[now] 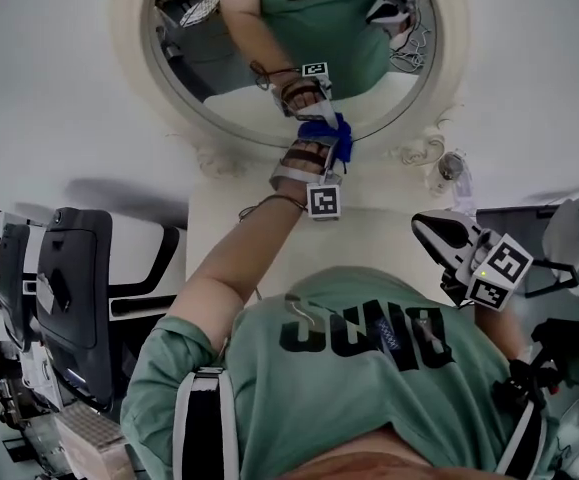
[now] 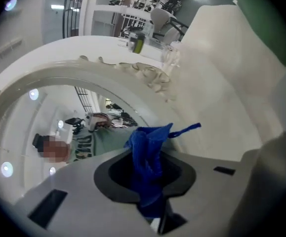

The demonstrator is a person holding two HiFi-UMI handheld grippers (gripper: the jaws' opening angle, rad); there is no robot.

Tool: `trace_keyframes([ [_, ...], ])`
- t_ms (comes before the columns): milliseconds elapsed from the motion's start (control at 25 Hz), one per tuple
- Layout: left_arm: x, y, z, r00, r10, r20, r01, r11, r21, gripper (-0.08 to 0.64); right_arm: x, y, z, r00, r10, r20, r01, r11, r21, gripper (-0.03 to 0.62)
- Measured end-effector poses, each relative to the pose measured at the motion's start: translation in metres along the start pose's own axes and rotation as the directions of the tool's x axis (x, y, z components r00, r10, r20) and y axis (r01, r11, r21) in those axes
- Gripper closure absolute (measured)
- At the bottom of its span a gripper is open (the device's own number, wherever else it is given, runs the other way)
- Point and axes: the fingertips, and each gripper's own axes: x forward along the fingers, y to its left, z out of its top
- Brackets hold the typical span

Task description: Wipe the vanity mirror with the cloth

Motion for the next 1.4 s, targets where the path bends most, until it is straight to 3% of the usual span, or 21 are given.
trace_keyframes([
  [80, 0.006, -0.018, -0.001, 0.999, -0.044, -0.011, 0.044, 0.999, -0.027, 0.480, -0.001, -0.002, -0.001, 1.000, -0.006, -0.001, 0.006, 1.000, 0.004, 0.588],
  [280, 0.007, -0.018, 0.001, 0.999, -0.046, -0.014, 0.045, 0.997, -0.066, 0.483, 0.000, -0.002, 0.001, 1.000, -0.008, 0.008, 0.008, 1.000, 0.001, 0.588],
  [360, 0.006, -0.021, 0.002, 0.997, -0.081, -0.015, 0.079, 0.994, -0.081, 0.484, 0.003, 0.002, 0.003, 1.000, 0.001, 0.011, -0.001, 1.000, -0.006, 0.588],
  [480, -0.001, -0.019, 0.000, 0.983, -0.186, -0.008, 0.181, 0.968, -0.174, 0.482, 0.006, 0.005, 0.008, 1.000, 0.013, 0.017, -0.012, 0.999, -0.029, 0.588],
  [520, -0.006, -0.008, -0.002, 0.982, -0.190, 0.000, 0.185, 0.960, -0.209, 0.480, 0.006, 0.005, 0.010, 1.000, 0.013, 0.020, -0.012, 0.999, -0.033, 0.588],
  [600, -0.025, 0.035, -0.005, 0.992, -0.120, 0.028, 0.123, 0.959, -0.256, 0.479, 0.003, 0.002, 0.012, 1.000, 0.006, 0.028, -0.005, 1.000, -0.031, 0.588],
  [720, -0.068, 0.145, -0.005, 0.994, 0.081, 0.072, -0.056, 0.956, -0.289, 0.479, -0.001, -0.002, 0.014, 0.999, -0.001, 0.040, 0.002, 1.000, -0.026, 0.588],
  [800, -0.101, 0.227, -0.004, 0.972, 0.219, 0.085, -0.188, 0.942, -0.279, 0.479, -0.001, -0.002, 0.015, 0.999, 0.004, 0.046, -0.002, 1.000, -0.028, 0.588],
  [880, -0.131, 0.300, -0.002, 0.936, 0.342, 0.083, -0.314, 0.918, -0.240, 0.479, 0.002, 0.001, 0.017, 0.998, 0.015, 0.053, -0.014, 0.999, -0.034, 0.588],
  [1000, -0.160, 0.387, 0.000, 0.880, 0.471, 0.058, -0.456, 0.872, -0.177, 0.479, 0.006, 0.004, 0.019, 0.998, 0.028, 0.064, -0.025, 0.999, -0.045, 0.588],
  [1080, -0.166, 0.425, 0.001, 0.856, 0.516, 0.037, -0.508, 0.851, -0.133, 0.479, 0.005, 0.003, 0.019, 0.997, 0.024, 0.072, -0.021, 0.999, -0.043, 0.588],
  [1160, -0.167, 0.449, 0.001, 0.845, 0.535, 0.010, -0.534, 0.843, -0.065, 0.479, 0.003, 0.001, 0.018, 0.997, 0.016, 0.080, -0.013, 0.999, -0.031, 0.588],
  [1280, -0.160, 0.467, -0.005, 0.838, 0.545, -0.031, -0.546, 0.838, -0.001, 0.479, -0.002, -0.005, 0.016, 0.996, -0.001, 0.093, 0.003, 1.000, -0.015, 0.588],
  [1400, -0.151, 0.470, -0.011, 0.838, 0.544, -0.055, -0.544, 0.839, 0.017, 0.479, -0.005, -0.008, 0.016, 0.994, -0.010, 0.107, 0.011, 1.000, -0.010, 0.588],
])
